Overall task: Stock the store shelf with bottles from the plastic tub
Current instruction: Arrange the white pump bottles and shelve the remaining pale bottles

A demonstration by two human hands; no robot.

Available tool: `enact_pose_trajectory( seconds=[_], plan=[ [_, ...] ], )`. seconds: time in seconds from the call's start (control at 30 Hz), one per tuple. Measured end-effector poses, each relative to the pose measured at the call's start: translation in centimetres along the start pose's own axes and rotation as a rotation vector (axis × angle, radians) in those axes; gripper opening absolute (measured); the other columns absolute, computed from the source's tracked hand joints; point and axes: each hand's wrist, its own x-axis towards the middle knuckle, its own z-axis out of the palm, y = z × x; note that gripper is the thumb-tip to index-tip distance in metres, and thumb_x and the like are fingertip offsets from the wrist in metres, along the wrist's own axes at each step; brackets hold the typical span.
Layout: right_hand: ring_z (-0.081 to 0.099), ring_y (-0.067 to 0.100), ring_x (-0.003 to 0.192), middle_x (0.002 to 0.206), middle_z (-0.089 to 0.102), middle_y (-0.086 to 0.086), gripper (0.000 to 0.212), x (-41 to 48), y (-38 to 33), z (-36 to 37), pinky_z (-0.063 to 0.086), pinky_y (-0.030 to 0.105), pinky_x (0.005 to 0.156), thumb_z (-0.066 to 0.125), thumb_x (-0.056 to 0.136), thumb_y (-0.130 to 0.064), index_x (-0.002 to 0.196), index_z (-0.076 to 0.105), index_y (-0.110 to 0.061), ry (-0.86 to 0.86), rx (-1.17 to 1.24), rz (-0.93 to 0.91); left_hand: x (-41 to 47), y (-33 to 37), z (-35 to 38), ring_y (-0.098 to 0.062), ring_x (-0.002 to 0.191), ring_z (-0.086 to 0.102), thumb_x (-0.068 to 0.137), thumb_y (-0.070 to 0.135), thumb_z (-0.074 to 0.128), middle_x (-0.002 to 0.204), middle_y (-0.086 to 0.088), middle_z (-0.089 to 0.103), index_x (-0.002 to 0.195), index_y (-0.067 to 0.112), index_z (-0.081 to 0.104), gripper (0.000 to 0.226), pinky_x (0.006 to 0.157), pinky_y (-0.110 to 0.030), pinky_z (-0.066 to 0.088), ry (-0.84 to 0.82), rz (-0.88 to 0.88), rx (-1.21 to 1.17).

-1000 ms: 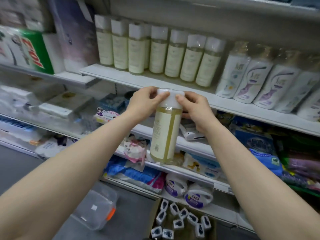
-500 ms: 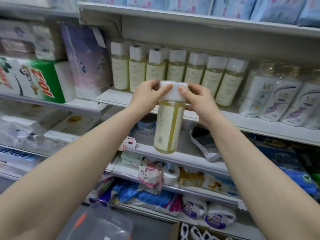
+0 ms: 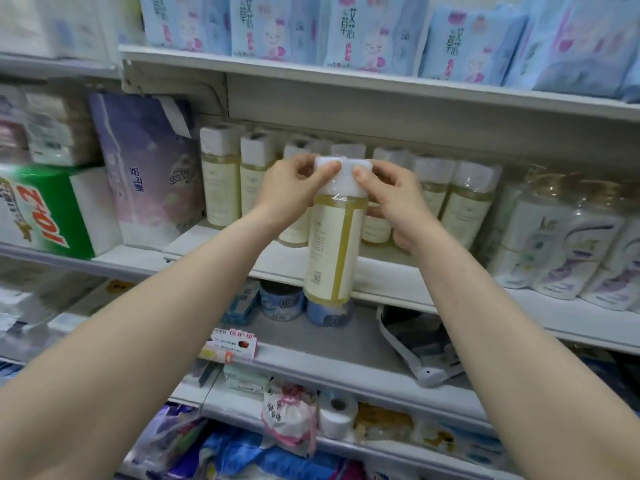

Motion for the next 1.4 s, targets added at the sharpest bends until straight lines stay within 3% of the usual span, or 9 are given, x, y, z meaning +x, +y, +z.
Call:
enact_pose_trajectory(
  seconds=[0.1,0.23,0.37,0.67,0.87,0.93,1.03,1.17,1.4],
  plan=[
    [0.069,0.017,0.103,0.110,0.073,0.001,0.028,1.8,0.4,-0.4,0.059,0.048,0.088,0.064,0.096,-0.031,0.118,0.068,-0.014,-0.009,0.000,-0.005,1.5,-0.5,0.5,-0.009,0.090,0.067,0.086,0.054,0.062,0.097,0.007,0.071,0.112,0.021,0.071,0.043,0.076,-0.038,0.061,0.020,0.008,0.032],
    [0.069,0.014,0.104,0.114,0.072,0.001,0.034,3.7,1.4,-0.4,0.060,0.041,0.088,0.065,0.096,-0.031,0.125,0.064,-0.013,-0.015,0.027,0.016,2.6,-1.3,1.3,-0.017,0.091,0.069,0.081,0.061,0.058,0.097,0.001,0.070,0.106,0.016,0.069,0.053,0.078,-0.047,0.060,0.041,0.006,0.067],
    [0.069,0.012,0.106,0.118,0.071,0.001,0.039,4.7,2.9,-0.3,0.060,0.034,0.088,0.064,0.096,-0.032,0.131,0.061,-0.014,-0.027,0.022,0.006,3.6,-2.3,1.6,-0.018,0.094,0.068,0.080,0.062,0.060,0.101,0.001,0.070,0.111,0.015,0.067,0.056,0.080,-0.048,0.060,0.040,-0.006,0.073],
    [0.065,0.016,0.115,0.127,0.068,0.001,0.058,5.3,4.2,1.0,0.055,0.040,0.098,0.068,0.087,-0.047,0.136,0.057,-0.018,0.020,-0.002,0.017,4.4,-4.3,1.2,-0.012,0.097,0.068,0.076,0.067,0.061,0.106,0.005,0.072,0.117,0.018,0.067,0.064,0.082,-0.043,0.060,0.020,0.014,0.026],
    [0.068,0.010,0.108,0.114,0.073,-0.004,0.024,3.1,5.1,2.2,0.054,0.035,0.098,0.062,0.098,-0.035,0.117,0.066,-0.022,0.138,0.097,0.066,3.2,-5.2,1.3,-0.007,0.103,0.066,0.089,0.040,0.070,0.116,0.004,0.069,0.125,0.016,0.062,0.044,0.091,-0.032,0.056,-0.004,0.022,-0.065],
    [0.067,0.012,0.109,0.114,0.073,-0.003,0.031,2.1,6.3,2.7,0.052,0.039,0.102,0.054,0.100,-0.045,0.116,0.067,-0.022,0.143,0.099,0.137,2.0,-6.0,1.4,-0.005,0.105,0.065,0.088,0.034,0.072,0.119,0.005,0.068,0.132,0.016,0.057,0.050,0.091,-0.025,0.055,-0.017,0.001,-0.110],
    [0.062,0.015,0.121,0.128,0.068,-0.001,0.053,0.9,8.3,3.4,0.045,0.042,0.110,0.041,0.100,-0.057,0.132,0.063,-0.021,0.150,0.138,0.313,-0.5,-8.0,1.7,-0.003,0.102,0.063,0.083,0.031,0.077,0.114,0.009,0.066,0.131,0.021,0.054,0.053,0.087,-0.019,0.052,-0.029,-0.019,-0.070],
    [0.058,0.018,0.125,0.137,0.062,0.006,0.051,-0.5,9.6,4.2,0.042,0.040,0.113,0.040,0.105,-0.047,0.140,0.056,-0.013,0.152,0.172,0.452,-3.8,-10.0,2.8,-0.005,0.083,0.063,0.079,0.027,0.081,0.098,0.006,0.062,0.113,0.024,0.052,0.045,0.072,-0.015,0.047,-0.036,-0.112,-0.067],
    [0.055,0.015,0.129,0.140,0.059,0.002,0.040,-2.2,9.6,4.8,0.039,0.042,0.115,0.038,0.107,-0.035,0.139,0.055,-0.018,0.174,0.139,0.422,-5.2,-10.7,3.3,-0.012,0.099,0.059,0.081,0.017,0.077,0.107,0.000,0.060,0.126,0.019,0.052,0.052,0.078,-0.012,0.053,-0.065,-0.084,-0.126]
  ],
)
